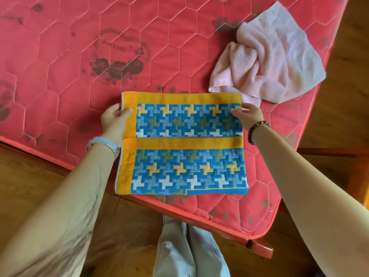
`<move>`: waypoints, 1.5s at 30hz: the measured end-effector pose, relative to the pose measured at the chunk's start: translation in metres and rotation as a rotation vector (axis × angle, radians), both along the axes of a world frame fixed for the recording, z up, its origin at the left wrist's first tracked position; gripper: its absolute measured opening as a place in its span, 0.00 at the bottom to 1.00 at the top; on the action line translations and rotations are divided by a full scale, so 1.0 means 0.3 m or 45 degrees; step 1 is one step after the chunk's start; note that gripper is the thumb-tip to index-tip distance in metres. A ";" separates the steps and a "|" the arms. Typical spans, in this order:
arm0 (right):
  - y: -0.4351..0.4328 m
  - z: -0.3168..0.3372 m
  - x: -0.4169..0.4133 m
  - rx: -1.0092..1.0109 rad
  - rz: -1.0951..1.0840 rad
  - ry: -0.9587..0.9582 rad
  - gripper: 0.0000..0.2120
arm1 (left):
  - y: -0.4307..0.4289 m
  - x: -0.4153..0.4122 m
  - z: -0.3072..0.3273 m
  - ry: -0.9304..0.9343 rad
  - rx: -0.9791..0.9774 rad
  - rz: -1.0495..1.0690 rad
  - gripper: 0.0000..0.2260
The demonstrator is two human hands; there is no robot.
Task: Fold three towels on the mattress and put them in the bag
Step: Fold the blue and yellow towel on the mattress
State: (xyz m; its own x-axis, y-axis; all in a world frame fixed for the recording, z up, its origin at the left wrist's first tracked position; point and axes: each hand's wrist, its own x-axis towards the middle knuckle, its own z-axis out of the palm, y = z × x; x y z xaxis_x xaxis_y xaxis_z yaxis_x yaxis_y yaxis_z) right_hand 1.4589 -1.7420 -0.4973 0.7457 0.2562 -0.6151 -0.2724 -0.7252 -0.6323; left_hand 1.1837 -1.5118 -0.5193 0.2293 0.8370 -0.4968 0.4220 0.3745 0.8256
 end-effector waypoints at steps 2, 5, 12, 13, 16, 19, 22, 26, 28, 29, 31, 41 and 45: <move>0.020 0.020 0.003 0.020 0.053 -0.006 0.18 | 0.023 0.013 0.006 0.002 0.029 -0.051 0.03; 0.025 0.046 -0.001 0.063 0.135 -0.118 0.12 | 0.025 0.016 0.033 -0.009 0.113 -0.135 0.02; -0.077 0.138 -0.049 0.123 0.053 -0.281 0.15 | -0.008 -0.111 0.118 -0.108 0.120 -0.166 0.08; -0.102 0.157 -0.068 0.126 0.040 -0.268 0.17 | -0.021 -0.141 0.137 -0.106 0.108 -0.191 0.09; -0.197 0.173 -0.138 0.092 0.022 -0.199 0.13 | -0.070 -0.229 0.176 -0.029 0.102 -0.336 0.16; -0.293 0.130 -0.226 0.025 -0.042 -0.126 0.16 | -0.139 -0.302 0.181 0.030 0.103 -0.459 0.16; -0.362 0.063 -0.305 0.006 -0.125 -0.025 0.19 | -0.202 -0.369 0.144 0.076 0.078 -0.487 0.16; -0.410 0.009 -0.372 -0.007 -0.153 0.002 0.19 | -0.276 -0.417 0.095 0.098 0.011 -0.431 0.17; -0.430 -0.013 -0.385 -0.053 -0.177 -0.029 0.20 | -0.312 -0.425 0.082 0.112 0.008 -0.400 0.15; -0.439 -0.023 -0.388 -0.081 -0.174 -0.038 0.20 | -0.327 -0.425 0.078 0.122 0.015 -0.388 0.14; -0.449 -0.034 -0.391 -0.118 -0.155 -0.053 0.19 | -0.346 -0.429 0.070 0.146 0.030 -0.374 0.13; -0.454 -0.024 -0.384 -0.291 -0.019 -0.186 0.23 | -0.367 -0.450 0.034 0.534 0.391 -0.579 0.16; -0.397 -0.012 -0.403 -0.303 0.114 -0.641 0.23 | -0.405 -0.361 0.053 0.685 0.660 -0.468 0.18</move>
State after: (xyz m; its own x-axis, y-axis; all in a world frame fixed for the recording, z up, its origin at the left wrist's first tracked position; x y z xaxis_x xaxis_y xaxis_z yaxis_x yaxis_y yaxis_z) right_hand 1.3380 -1.8612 -0.5008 0.9438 0.2297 -0.2377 0.0898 -0.8703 -0.4843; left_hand 1.0755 -1.6332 -0.5032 0.3737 0.9081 -0.1891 0.8296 -0.2360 0.5060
